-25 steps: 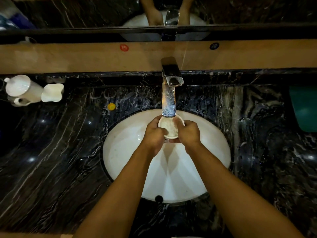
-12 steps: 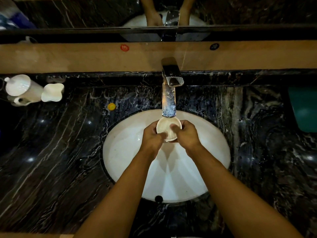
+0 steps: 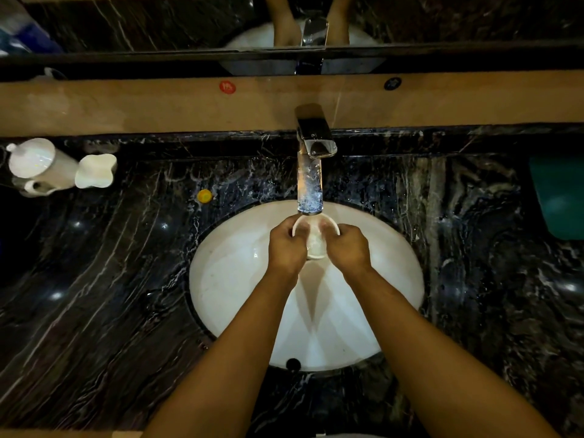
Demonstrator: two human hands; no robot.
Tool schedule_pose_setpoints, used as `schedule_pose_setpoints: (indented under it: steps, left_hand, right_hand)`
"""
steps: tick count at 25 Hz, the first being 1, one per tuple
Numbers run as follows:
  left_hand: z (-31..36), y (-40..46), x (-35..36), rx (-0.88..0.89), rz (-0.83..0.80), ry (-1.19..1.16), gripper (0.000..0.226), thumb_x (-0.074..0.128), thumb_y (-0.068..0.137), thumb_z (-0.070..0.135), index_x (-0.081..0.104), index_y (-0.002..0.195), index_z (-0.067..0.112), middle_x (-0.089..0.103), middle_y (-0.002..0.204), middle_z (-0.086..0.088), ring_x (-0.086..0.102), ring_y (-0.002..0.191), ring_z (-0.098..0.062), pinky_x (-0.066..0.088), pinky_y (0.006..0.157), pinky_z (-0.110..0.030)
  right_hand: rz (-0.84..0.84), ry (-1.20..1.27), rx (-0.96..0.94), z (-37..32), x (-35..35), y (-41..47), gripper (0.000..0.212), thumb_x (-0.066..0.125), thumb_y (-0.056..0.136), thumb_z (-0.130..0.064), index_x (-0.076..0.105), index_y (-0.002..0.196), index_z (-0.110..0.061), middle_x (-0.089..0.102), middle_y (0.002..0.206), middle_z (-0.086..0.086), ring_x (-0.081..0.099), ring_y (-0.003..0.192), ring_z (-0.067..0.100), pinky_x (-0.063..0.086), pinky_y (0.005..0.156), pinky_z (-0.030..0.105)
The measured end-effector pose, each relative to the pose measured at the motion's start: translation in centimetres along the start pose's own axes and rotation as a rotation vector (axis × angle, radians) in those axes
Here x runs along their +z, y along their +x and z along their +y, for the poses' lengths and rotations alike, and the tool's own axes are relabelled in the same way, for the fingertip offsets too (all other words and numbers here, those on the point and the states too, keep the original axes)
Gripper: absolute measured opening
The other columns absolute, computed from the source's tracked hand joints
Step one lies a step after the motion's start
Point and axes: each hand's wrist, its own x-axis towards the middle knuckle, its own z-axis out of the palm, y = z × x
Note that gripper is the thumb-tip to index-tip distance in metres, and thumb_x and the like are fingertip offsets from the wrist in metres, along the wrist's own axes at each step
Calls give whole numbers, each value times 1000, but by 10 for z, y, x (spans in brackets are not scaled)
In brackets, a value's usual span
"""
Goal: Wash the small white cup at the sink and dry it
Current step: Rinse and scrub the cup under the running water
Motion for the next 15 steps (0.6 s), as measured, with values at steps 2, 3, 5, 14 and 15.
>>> schedule_pose_setpoints:
  steps: [2, 3, 5, 14, 15]
  left_hand:
    - [1, -5, -4, 29, -75, 12, 30, 50, 101, 2, 70, 115, 18, 75, 105, -5, 73, 98, -28, 63, 81, -51]
    - [1, -6, -5, 30, -102, 15, 32, 50, 101, 1, 70, 119, 17, 75, 110, -8, 72, 101, -30, 63, 82, -53]
    - [3, -8, -8, 3, -127, 1, 37, 45, 100, -4, 68, 122, 14, 72, 118, -15, 70, 105, -37, 61, 82, -59]
    - [5, -10, -16, 103, 5, 173, 19, 55, 101, 16, 70, 109, 23, 71, 101, -1, 73, 79, -31, 59, 42, -44]
    - [7, -10, -18, 129, -5, 203, 19, 55, 100, 18, 71, 107, 26, 71, 98, 2, 73, 78, -31, 59, 40, -45]
  right_hand:
    - [-48, 18, 42, 1, 1, 3, 45, 60, 93, -53, 74, 103, -12, 76, 96, 11, 71, 87, 31, 60, 75, 41]
    - [-67, 39, 61, 0, 2, 3, 46, 64, 89, -55, 75, 103, -13, 76, 95, 9, 72, 87, 30, 62, 78, 43]
    - [-95, 82, 86, -3, 3, 2, 43, 69, 85, -53, 75, 102, -14, 77, 96, 8, 73, 87, 28, 63, 79, 43]
    - [-63, -288, -387, -9, -8, -4, 26, 54, 101, -32, 70, 117, -20, 77, 101, 11, 71, 87, 31, 60, 76, 42]
    - [-39, -338, -403, -11, -10, -2, 27, 57, 99, -40, 71, 110, -20, 77, 96, 9, 70, 85, 29, 58, 75, 38]
